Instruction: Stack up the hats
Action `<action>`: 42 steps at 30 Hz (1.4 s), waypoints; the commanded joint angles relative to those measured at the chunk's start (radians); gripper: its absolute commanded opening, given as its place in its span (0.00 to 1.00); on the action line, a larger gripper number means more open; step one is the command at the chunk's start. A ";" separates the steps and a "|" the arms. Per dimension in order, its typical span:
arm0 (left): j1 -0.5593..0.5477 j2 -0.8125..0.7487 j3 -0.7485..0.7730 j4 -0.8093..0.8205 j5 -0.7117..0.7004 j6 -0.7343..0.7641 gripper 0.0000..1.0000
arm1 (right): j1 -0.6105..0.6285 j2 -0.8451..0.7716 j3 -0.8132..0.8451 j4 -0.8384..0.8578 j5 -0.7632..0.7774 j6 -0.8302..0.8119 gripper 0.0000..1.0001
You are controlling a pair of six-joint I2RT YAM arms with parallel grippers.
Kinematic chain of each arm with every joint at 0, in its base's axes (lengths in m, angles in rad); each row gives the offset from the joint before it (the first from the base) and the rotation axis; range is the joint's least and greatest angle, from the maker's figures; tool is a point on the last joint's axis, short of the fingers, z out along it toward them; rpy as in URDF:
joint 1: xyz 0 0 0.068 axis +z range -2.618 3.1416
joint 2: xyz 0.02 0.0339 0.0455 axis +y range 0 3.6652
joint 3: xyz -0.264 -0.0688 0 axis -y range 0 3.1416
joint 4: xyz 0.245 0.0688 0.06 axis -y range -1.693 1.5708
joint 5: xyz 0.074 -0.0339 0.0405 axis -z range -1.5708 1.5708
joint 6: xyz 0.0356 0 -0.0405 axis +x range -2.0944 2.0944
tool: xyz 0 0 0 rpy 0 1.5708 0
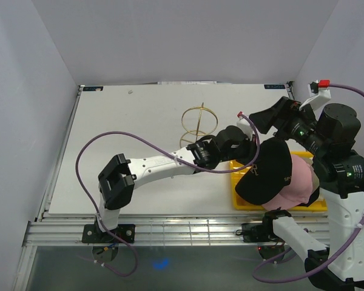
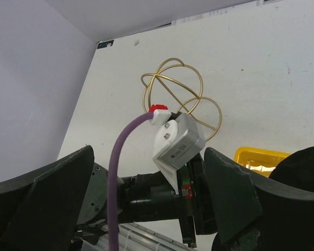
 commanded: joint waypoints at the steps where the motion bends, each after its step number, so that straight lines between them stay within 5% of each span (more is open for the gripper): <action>1: 0.010 -0.144 0.053 -0.009 -0.052 0.022 0.00 | -0.001 0.014 0.052 0.030 -0.039 0.023 0.91; 20: 0.058 -0.238 0.342 -0.319 -0.340 0.122 0.00 | -0.001 0.051 0.229 0.067 -0.055 0.092 0.91; 38: 0.072 -0.242 0.576 -0.629 -0.766 0.312 0.00 | -0.001 0.106 0.138 0.188 -0.115 0.130 0.91; 42: 0.113 -0.212 0.583 -0.653 -0.767 0.330 0.00 | -0.001 0.116 0.091 0.229 -0.134 0.141 0.91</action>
